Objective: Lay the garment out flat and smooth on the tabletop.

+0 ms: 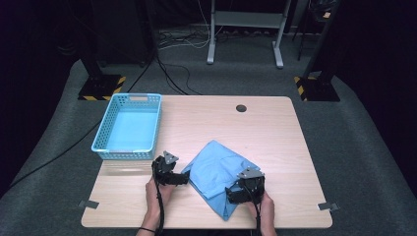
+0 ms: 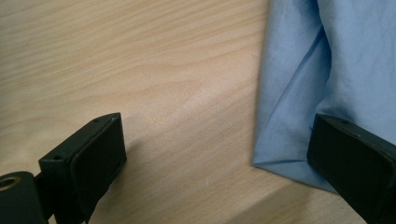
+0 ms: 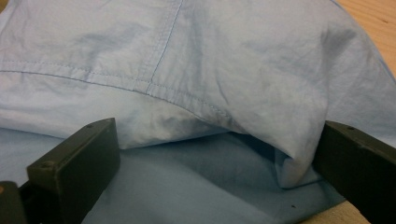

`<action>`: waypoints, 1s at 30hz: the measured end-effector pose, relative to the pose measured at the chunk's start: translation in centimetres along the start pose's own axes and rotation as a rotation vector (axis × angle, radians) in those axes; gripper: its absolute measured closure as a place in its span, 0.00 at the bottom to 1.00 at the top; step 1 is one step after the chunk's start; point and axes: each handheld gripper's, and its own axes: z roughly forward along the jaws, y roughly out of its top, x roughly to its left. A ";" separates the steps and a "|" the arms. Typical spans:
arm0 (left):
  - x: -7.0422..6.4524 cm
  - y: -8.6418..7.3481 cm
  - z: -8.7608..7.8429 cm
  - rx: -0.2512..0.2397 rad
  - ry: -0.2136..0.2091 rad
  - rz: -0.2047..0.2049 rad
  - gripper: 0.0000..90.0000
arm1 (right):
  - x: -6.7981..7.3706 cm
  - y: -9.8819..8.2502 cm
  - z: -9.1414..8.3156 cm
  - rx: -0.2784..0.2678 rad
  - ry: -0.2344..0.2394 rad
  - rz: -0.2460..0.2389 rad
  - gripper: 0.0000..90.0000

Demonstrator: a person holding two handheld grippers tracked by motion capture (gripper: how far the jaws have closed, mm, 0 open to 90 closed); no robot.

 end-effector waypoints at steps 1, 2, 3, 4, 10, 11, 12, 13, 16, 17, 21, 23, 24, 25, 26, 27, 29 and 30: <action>0.0 0.0 0.0 0.000 0.001 0.000 0.05 | 0.0 0.0 0.0 0.000 0.001 0.001 0.00; 0.0 0.0 0.0 0.000 0.000 0.000 0.05 | 0.0 0.0 0.0 0.002 0.003 0.005 0.00; 0.0 0.0 0.0 0.000 0.000 0.000 0.05 | -0.1 0.0 0.1 0.003 0.006 0.008 0.00; 0.0 0.0 0.0 0.000 0.000 0.000 0.05 | -0.1 0.0 0.1 0.003 0.007 0.008 0.00; 0.0 0.0 0.0 0.000 0.000 0.002 0.05 | -0.1 -0.1 -0.1 0.003 0.002 0.011 0.00; 0.0 0.0 0.0 0.001 -0.001 0.002 0.04 | -0.1 -0.1 -0.1 0.004 0.001 0.008 0.00; 0.0 0.0 0.0 0.000 -0.001 0.002 0.04 | -0.1 -0.1 -0.2 0.007 0.002 0.000 0.00; 0.0 0.0 0.0 0.001 -0.002 0.002 0.04 | -0.2 -0.1 -0.3 0.008 0.003 -0.009 0.00; 0.0 0.0 0.0 0.001 -0.001 0.003 0.04 | -0.2 -0.2 -0.5 0.014 -0.006 -0.005 0.00; 0.0 0.0 0.0 0.001 -0.002 0.003 0.04 | -0.3 -0.3 -0.5 0.021 -0.005 0.004 0.00; 0.0 0.0 0.0 0.001 -0.002 0.003 0.04 | -0.3 -0.2 -1.0 0.051 -0.005 0.014 0.01; 0.0 0.0 0.0 0.001 -0.002 0.003 0.04 | -0.3 0.0 -1.5 0.046 -0.007 0.006 0.02; 0.0 0.0 0.0 0.000 -0.002 0.002 0.04 | -0.2 0.2 -1.9 0.041 -0.002 0.010 0.02; 0.0 0.0 0.0 0.000 -0.002 0.002 0.04 | 0.1 0.7 -2.4 0.033 0.000 0.007 0.02; 0.0 0.0 0.0 0.000 -0.002 0.002 0.04 | 0.1 0.7 -2.4 0.033 0.000 0.007 0.02; 0.0 0.0 0.0 0.001 -0.002 0.002 0.04 | 0.4 1.0 -2.7 0.031 0.001 0.002 0.01; 0.0 0.0 0.0 0.000 -0.002 0.002 0.04 | 1.1 1.8 -3.0 0.028 -0.002 -0.018 0.01; 0.0 0.0 0.0 0.001 -0.002 0.002 0.04 | 1.5 2.1 -3.1 0.028 -0.005 -0.028 0.01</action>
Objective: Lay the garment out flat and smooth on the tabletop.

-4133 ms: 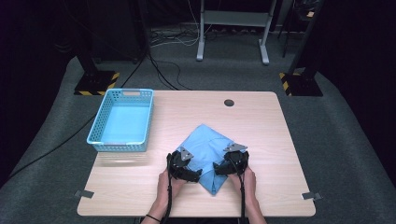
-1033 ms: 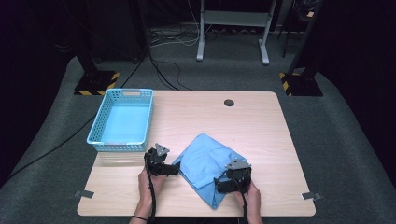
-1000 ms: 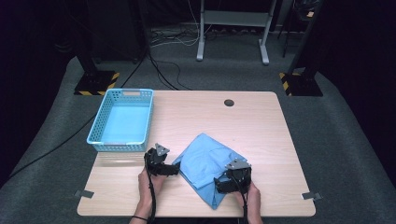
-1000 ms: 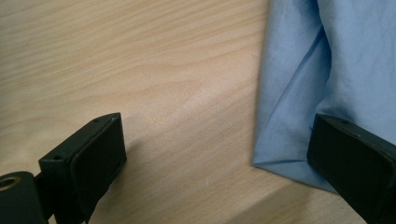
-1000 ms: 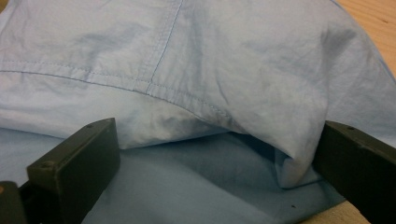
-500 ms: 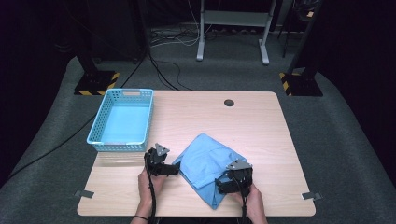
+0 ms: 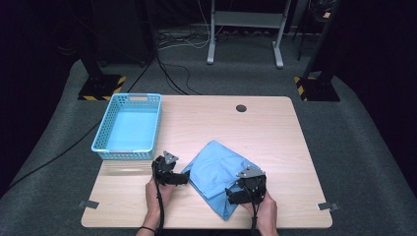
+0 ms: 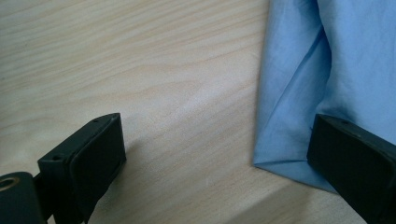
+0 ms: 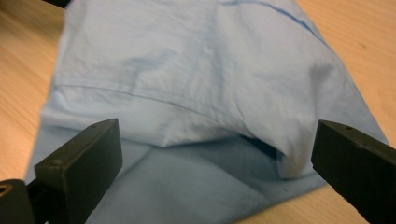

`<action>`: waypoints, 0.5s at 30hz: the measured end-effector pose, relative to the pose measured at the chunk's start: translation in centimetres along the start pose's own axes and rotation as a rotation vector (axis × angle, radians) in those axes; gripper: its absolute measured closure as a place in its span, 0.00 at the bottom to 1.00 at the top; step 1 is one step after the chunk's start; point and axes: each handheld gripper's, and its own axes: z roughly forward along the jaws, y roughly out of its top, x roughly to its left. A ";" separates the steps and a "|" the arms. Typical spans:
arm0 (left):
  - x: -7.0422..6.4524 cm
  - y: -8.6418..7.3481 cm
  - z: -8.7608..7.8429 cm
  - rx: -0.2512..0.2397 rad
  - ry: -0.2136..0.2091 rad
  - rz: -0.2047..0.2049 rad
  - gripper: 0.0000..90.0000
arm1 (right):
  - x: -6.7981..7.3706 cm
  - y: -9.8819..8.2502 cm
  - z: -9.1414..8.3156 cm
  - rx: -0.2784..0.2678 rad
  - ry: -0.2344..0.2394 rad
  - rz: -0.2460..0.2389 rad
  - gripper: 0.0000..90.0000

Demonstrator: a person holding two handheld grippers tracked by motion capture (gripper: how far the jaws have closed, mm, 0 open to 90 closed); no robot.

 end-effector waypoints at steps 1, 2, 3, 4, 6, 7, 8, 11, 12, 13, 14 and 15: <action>0.0 0.0 0.0 0.000 0.000 0.000 0.04 | 0.8 0.7 0.0 -0.003 -0.003 -0.022 0.01; 0.0 0.0 0.0 0.000 0.000 0.000 0.04 | 1.1 1.0 0.3 -0.001 0.005 -0.030 0.01; 0.0 0.0 0.0 0.000 -0.001 -0.001 0.04 | 1.3 1.3 0.7 0.010 0.016 -0.036 0.01; 0.0 0.0 0.0 0.000 -0.001 -0.001 0.04 | 1.5 1.6 1.2 0.021 0.025 -0.038 0.01; 0.0 0.0 0.0 0.002 0.000 0.002 0.04 | 2.1 2.2 2.0 0.038 0.034 -0.051 0.01; 0.0 0.0 0.0 0.002 0.000 0.002 0.04 | 2.4 2.5 2.3 0.043 0.036 -0.064 0.01; 0.0 0.0 0.0 0.002 0.000 0.002 0.04 | 2.4 2.5 2.3 0.043 0.036 -0.064 0.01; 0.0 0.0 0.0 0.001 -0.001 0.001 0.04 | 3.4 3.2 3.3 0.051 0.048 -0.088 0.01; 0.0 0.0 0.0 0.002 -0.001 0.002 0.04 | 3.7 3.4 3.7 0.057 0.053 -0.094 0.01; 0.0 0.0 0.0 0.002 -0.001 0.001 0.04 | 3.9 3.6 4.2 0.062 0.059 -0.096 0.01; 0.0 0.0 0.0 0.003 -0.001 0.003 0.04 | 4.1 3.8 4.7 0.070 0.073 -0.093 0.00; 0.0 0.0 0.0 0.001 -0.001 0.000 0.04 | 4.2 3.9 5.2 0.082 0.082 -0.097 0.00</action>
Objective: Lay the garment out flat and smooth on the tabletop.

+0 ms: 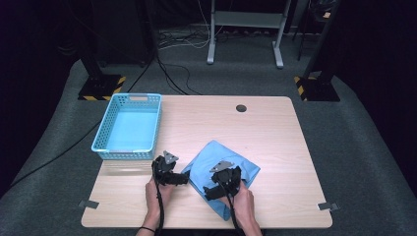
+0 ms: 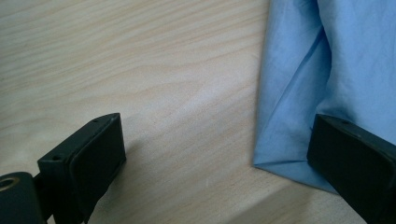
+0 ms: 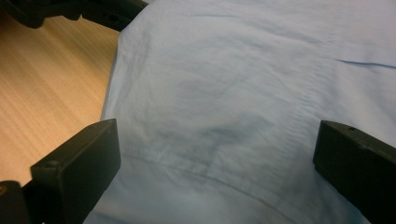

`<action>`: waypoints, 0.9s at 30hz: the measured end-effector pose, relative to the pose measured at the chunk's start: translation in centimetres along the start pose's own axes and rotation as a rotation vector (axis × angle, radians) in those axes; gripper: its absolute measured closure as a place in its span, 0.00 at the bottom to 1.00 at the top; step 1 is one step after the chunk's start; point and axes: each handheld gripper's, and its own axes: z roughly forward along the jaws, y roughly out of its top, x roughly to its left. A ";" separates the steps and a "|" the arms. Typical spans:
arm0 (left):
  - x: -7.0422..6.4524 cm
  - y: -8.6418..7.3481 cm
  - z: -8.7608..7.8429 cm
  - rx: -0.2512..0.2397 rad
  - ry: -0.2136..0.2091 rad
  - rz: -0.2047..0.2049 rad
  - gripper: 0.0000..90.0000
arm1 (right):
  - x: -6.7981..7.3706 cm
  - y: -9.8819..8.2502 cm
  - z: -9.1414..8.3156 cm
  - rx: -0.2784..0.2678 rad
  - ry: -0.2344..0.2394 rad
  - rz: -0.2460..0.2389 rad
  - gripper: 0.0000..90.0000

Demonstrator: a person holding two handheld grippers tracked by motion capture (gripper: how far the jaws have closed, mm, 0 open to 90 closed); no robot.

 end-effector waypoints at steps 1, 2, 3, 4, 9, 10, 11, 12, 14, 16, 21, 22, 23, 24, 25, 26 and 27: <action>0.0 0.0 0.0 0.000 0.000 0.001 0.04 | 0.1 0.2 0.5 0.016 -0.003 -0.005 0.00; 0.0 0.0 0.0 0.000 -0.001 0.001 0.04 | 0.1 0.4 1.3 0.028 0.006 -0.007 0.00; 0.0 0.0 0.0 0.000 -0.001 0.001 0.04 | 0.2 0.4 1.7 0.032 0.001 -0.012 0.00; 0.0 0.0 0.0 0.000 0.001 0.001 0.04 | 0.2 0.4 1.7 0.032 0.001 -0.012 0.00; 0.0 0.0 0.0 -0.002 0.005 -0.002 0.05 | -0.1 -0.2 1.7 -0.026 0.002 0.009 0.15; 0.0 0.0 0.0 -0.002 0.005 -0.002 0.05 | -0.4 -0.4 1.6 -0.047 0.001 0.021 0.21; 0.0 0.0 0.0 -0.002 0.004 -0.002 0.05 | -0.4 -0.4 1.6 -0.047 0.001 0.021 0.21; 0.0 0.0 0.0 -0.002 0.004 -0.001 0.05 | -0.7 -0.6 1.5 -0.072 0.001 0.026 0.28; 0.0 0.0 0.0 -0.002 0.004 -0.001 0.05 | -1.3 -1.2 1.4 -0.120 -0.005 0.038 0.38; 0.0 0.0 0.0 -0.002 0.004 -0.001 0.05 | -1.7 -1.5 1.3 -0.146 -0.006 0.052 0.47; 0.0 0.0 0.0 -0.001 0.004 0.000 0.05 | -2.5 -1.8 1.0 -0.170 -0.007 0.088 0.66; 0.0 0.0 0.0 -0.001 0.004 0.000 0.05 | -2.8 -2.0 1.0 -0.179 -0.004 0.106 0.73; 0.0 0.0 0.0 -0.001 0.004 0.001 0.05 | -2.8 -2.0 1.0 -0.179 -0.004 0.106 0.73; 0.0 0.0 0.0 -0.001 0.004 0.001 0.05 | -2.9 -2.0 1.0 -0.183 0.001 0.119 0.76; 0.0 0.0 0.0 -0.001 0.004 -0.001 0.05 | -3.1 -2.1 0.9 -0.188 0.007 0.132 0.79; 0.0 0.0 0.0 -0.001 0.004 0.000 0.05 | -3.2 -2.1 0.9 -0.192 0.015 0.144 0.82; 0.0 0.0 0.0 -0.001 0.004 0.000 0.05 | -3.3 -2.2 0.9 -0.194 0.026 0.153 0.84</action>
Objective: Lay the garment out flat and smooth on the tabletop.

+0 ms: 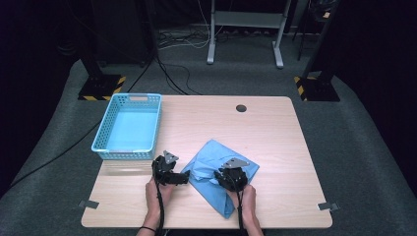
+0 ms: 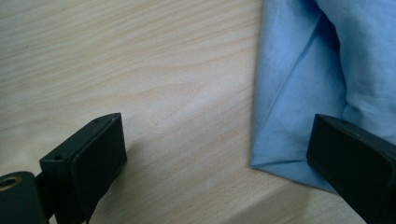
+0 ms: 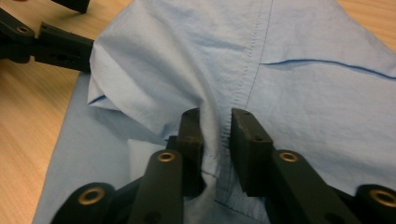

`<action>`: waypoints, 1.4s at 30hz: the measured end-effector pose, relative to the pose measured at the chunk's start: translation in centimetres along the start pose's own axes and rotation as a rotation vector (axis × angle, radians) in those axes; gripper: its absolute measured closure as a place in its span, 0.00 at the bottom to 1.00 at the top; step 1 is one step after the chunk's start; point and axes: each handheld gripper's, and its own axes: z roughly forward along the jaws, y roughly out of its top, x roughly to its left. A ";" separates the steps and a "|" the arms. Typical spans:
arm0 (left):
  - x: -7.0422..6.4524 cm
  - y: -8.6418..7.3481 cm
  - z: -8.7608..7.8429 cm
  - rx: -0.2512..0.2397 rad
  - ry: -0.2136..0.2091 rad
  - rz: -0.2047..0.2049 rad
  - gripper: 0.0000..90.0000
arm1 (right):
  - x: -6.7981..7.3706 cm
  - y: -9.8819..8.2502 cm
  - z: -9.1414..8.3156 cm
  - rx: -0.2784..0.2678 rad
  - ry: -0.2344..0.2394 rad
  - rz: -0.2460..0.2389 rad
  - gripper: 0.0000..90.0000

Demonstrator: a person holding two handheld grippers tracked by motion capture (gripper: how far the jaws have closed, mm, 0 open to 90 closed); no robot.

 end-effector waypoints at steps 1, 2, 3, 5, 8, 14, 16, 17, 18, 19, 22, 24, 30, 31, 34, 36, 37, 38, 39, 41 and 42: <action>0.0 0.0 0.0 0.000 0.000 0.000 0.05 | -0.1 0.0 0.0 -0.003 0.010 0.005 0.86; 0.0 0.0 0.0 0.000 0.000 0.000 0.05 | -0.2 -0.1 -0.2 -0.011 0.023 0.007 0.91; 0.0 0.0 0.0 0.000 0.000 -0.001 0.05 | -0.2 -0.1 -0.2 -0.011 0.023 0.007 0.91; 0.0 0.0 0.0 0.000 -0.001 0.000 0.05 | -0.2 -0.1 -0.4 -0.020 0.016 -0.002 0.93; 0.0 0.0 0.0 0.001 -0.001 0.002 0.05 | -0.4 0.0 -1.1 -0.047 -0.005 -0.003 0.95; 0.0 0.0 0.0 0.000 -0.001 0.001 0.05 | -2.0 1.1 -2.9 -0.121 0.001 0.054 0.95; 0.0 0.0 0.0 0.000 -0.002 0.002 0.05 | -2.6 1.5 -3.4 -0.138 0.004 0.071 0.95; 0.0 0.0 0.0 0.000 -0.003 0.002 0.05 | -2.9 1.7 -3.6 -0.145 0.008 0.080 0.95; 0.0 0.0 0.0 0.000 -0.003 0.002 0.05 | -3.2 2.0 -3.7 -0.150 0.007 0.089 0.95; 0.0 0.0 0.0 -0.001 -0.004 0.003 0.05 | -3.5 2.2 -3.8 -0.150 0.001 0.091 0.95; 0.0 0.0 0.0 0.000 -0.006 0.003 0.05 | -4.6 2.9 -3.9 -0.148 -0.018 0.096 0.95; 0.0 0.0 0.0 -0.001 -0.006 0.004 0.05 | -5.3 3.5 -4.0 -0.149 -0.027 0.103 0.95; -0.1 0.0 0.0 -0.002 -0.006 0.005 0.05 | -8.2 4.6 -4.2 -0.152 -0.065 0.150 0.94; -0.1 0.0 0.0 -0.002 -0.007 0.007 0.05 | -8.7 4.7 -4.2 -0.145 -0.081 0.154 0.94; -0.1 0.0 0.0 -0.001 -0.009 0.008 0.05 | -10.1 5.0 -3.8 -0.131 -0.112 0.187 0.93; -0.1 0.0 0.0 -0.001 -0.009 0.007 0.05 | -10.8 5.2 -3.5 -0.122 -0.141 0.193 0.93; -0.1 0.0 0.0 -0.002 -0.009 0.007 0.05 | -11.2 5.3 -3.3 -0.119 -0.149 0.206 0.92; -0.1 0.0 0.0 -0.001 -0.009 0.007 0.05 | -11.7 5.4 -3.1 -0.117 -0.162 0.214 0.91; -0.1 0.0 0.0 -0.001 -0.009 0.007 0.05 | -12.6 5.5 -2.7 -0.109 -0.188 0.237 0.88; -0.1 0.0 0.0 -0.001 -0.009 0.007 0.05 | -13.7 5.4 -2.3 -0.090 -0.220 0.272 0.86; -0.1 0.0 0.0 -0.001 -0.009 0.008 0.05 | -13.7 5.4 -2.3 -0.090 -0.220 0.272 0.86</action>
